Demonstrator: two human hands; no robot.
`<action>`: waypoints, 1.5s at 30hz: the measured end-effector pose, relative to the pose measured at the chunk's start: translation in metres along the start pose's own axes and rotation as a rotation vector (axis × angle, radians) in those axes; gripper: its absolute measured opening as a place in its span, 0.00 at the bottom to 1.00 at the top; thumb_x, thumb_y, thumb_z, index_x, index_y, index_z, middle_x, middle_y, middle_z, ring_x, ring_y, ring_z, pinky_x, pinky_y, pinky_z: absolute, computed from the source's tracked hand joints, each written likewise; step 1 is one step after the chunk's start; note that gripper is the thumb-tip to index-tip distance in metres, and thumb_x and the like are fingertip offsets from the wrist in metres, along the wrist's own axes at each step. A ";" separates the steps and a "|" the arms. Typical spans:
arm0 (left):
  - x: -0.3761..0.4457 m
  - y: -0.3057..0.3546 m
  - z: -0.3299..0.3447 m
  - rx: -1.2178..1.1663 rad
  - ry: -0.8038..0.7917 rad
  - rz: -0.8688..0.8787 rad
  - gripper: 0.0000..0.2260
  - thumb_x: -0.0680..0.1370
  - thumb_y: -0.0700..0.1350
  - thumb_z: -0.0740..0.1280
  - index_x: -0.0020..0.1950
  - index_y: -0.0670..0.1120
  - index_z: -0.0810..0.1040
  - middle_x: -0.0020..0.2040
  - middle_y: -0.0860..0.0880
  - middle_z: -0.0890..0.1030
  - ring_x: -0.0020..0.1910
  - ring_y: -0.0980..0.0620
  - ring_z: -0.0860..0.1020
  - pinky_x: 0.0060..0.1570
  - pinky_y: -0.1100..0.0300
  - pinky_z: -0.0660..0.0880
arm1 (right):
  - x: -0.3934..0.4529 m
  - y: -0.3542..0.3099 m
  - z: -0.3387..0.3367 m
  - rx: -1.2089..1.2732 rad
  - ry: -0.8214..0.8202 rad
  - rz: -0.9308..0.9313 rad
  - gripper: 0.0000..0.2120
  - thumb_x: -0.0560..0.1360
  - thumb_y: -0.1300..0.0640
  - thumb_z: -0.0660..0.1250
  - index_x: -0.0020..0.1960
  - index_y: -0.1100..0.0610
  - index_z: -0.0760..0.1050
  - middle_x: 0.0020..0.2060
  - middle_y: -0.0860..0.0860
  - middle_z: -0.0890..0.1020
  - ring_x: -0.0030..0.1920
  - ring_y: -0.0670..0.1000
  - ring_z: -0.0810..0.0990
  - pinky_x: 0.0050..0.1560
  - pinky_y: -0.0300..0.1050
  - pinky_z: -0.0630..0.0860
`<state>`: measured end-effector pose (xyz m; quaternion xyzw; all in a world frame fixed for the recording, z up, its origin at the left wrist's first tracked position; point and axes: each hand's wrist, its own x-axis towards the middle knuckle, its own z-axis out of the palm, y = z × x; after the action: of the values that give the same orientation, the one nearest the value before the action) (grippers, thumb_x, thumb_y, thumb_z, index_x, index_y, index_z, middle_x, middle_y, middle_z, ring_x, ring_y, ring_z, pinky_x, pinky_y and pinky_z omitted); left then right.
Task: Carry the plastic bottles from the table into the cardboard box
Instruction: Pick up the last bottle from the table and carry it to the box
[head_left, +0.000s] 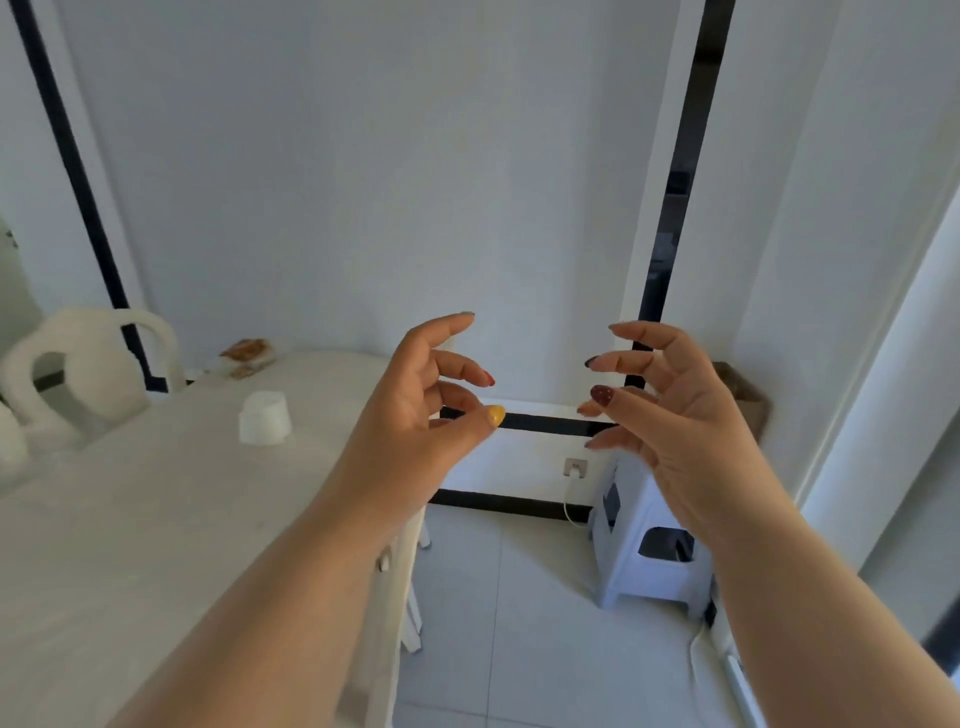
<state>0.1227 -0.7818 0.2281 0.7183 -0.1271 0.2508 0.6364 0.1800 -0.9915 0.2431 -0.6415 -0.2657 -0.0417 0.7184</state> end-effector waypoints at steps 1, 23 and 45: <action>-0.013 0.005 -0.022 -0.011 0.001 -0.003 0.28 0.70 0.39 0.70 0.68 0.58 0.72 0.51 0.51 0.81 0.45 0.55 0.81 0.48 0.61 0.77 | -0.008 -0.002 0.022 0.036 0.000 0.000 0.22 0.75 0.69 0.68 0.64 0.49 0.74 0.55 0.54 0.81 0.46 0.54 0.85 0.43 0.49 0.83; -0.160 0.037 -0.474 0.140 0.303 -0.104 0.31 0.72 0.41 0.69 0.73 0.59 0.67 0.68 0.55 0.78 0.62 0.52 0.81 0.66 0.42 0.73 | -0.039 0.044 0.488 0.361 -0.289 0.053 0.33 0.69 0.60 0.70 0.72 0.43 0.68 0.66 0.53 0.78 0.58 0.57 0.84 0.49 0.52 0.82; -0.049 -0.104 -0.740 0.089 0.259 -0.208 0.29 0.76 0.36 0.69 0.72 0.60 0.69 0.66 0.56 0.79 0.61 0.53 0.81 0.61 0.52 0.75 | 0.104 0.166 0.730 0.155 -0.228 0.212 0.29 0.74 0.63 0.72 0.69 0.43 0.70 0.63 0.53 0.79 0.56 0.57 0.85 0.50 0.53 0.83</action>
<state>-0.0134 -0.0481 0.1617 0.7167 0.0424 0.2794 0.6375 0.0955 -0.2448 0.1652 -0.6092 -0.2787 0.1280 0.7313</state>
